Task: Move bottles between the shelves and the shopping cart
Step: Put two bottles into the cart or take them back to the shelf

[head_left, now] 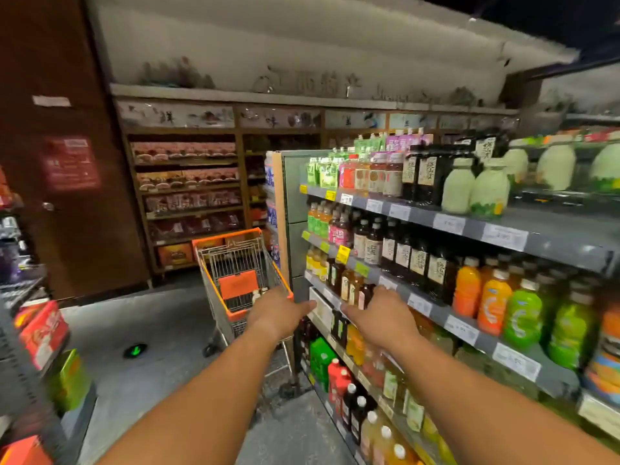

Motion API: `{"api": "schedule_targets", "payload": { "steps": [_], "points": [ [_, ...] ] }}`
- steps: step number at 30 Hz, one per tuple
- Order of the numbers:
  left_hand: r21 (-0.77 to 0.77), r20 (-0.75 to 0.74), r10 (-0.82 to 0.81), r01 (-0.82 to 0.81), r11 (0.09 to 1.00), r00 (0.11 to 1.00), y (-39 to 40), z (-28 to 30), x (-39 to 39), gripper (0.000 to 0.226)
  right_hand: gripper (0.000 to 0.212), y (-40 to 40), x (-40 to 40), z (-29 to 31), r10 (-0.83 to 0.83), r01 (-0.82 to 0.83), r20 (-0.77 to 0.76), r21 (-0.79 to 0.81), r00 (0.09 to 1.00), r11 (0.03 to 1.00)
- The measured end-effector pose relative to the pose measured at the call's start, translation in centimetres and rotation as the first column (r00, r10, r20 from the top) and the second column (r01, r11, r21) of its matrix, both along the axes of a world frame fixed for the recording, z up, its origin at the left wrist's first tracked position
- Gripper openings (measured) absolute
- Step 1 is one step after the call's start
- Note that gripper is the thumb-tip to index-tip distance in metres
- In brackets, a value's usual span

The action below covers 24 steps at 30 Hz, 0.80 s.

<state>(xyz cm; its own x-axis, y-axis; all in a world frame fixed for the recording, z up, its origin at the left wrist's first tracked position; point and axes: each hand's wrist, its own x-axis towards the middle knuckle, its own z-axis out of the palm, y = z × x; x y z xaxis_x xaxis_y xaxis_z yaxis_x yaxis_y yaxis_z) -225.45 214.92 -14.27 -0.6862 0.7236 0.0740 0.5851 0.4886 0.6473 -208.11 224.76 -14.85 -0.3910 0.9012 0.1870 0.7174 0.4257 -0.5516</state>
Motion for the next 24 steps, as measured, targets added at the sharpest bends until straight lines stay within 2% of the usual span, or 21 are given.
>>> {"api": "schedule_targets", "payload": {
  "steps": [4,7,13,18,21,24],
  "points": [
    [-0.004,0.078,0.134,-0.135,0.991,0.988,3.5,-1.4,-6.8,0.063,0.079,5.1,-8.6,-1.4,0.115,-0.116,-0.011,-0.055,0.993,0.992],
    [-0.021,0.105,0.189,-0.187,0.982,0.976,6.8,-2.3,-11.9,0.053,0.074,9.3,-15.3,-1.9,0.201,-0.204,-0.039,-0.100,0.979,0.974],
    [-0.078,0.124,0.288,-0.280,0.957,0.949,11.7,-4.6,-21.8,0.058,0.053,15.3,-26.7,-3.8,0.288,-0.291,-0.045,-0.178,0.957,0.940],
    [-0.092,0.200,0.312,-0.300,0.950,0.929,17.2,-9.2,-31.6,0.060,0.071,20.2,-37.0,-7.7,0.263,-0.252,0.047,-0.168,0.964,0.953],
    [-0.037,0.325,0.272,-0.275,0.961,0.906,21.0,-12.4,-38.1,0.056,0.074,23.3,-43.3,-10.8,0.230,-0.216,0.046,-0.209,0.972,0.954],
    [-0.078,0.326,0.272,-0.261,0.962,0.905,24.4,-15.3,-44.0,0.064,0.082,25.9,-49.3,-13.2,0.171,-0.154,0.043,-0.263,0.984,0.953]
  ]
}}
